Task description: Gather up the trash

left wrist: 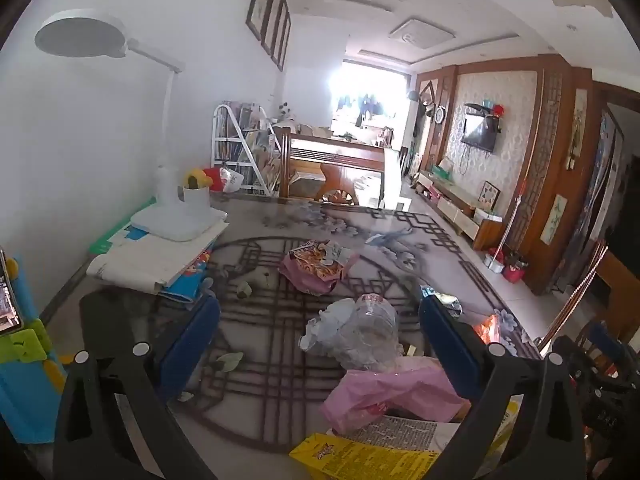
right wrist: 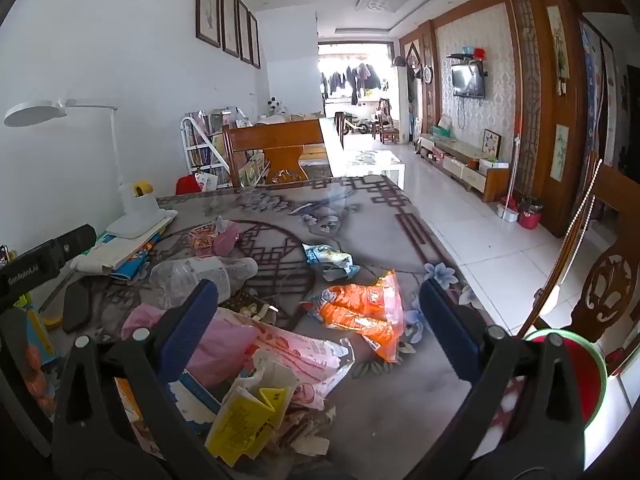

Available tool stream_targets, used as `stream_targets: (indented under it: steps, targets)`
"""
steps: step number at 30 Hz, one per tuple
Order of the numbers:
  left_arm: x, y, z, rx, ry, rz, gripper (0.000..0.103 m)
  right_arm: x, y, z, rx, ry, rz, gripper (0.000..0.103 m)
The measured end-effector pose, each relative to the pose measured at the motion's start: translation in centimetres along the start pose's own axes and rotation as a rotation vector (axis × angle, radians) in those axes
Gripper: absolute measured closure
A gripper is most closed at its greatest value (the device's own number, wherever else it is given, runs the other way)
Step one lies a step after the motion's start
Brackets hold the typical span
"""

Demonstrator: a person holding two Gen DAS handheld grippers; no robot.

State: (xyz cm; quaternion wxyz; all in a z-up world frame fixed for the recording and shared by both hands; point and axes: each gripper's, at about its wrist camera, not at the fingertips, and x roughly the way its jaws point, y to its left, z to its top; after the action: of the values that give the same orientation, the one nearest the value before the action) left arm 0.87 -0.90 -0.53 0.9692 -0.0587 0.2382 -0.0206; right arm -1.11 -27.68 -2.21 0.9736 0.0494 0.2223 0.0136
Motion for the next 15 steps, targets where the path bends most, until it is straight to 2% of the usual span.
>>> stream_targets:
  steps: [5,15]
  targets:
    - [0.32,-0.93,-0.32,0.002,0.010,0.001,0.008,-0.08,-0.29,-0.23,0.006,0.000,0.000,0.004]
    - [0.58,-0.18,-0.71,-0.016,0.028,-0.005,0.008,0.00,0.08,0.15,-0.005,0.014,0.004,0.004]
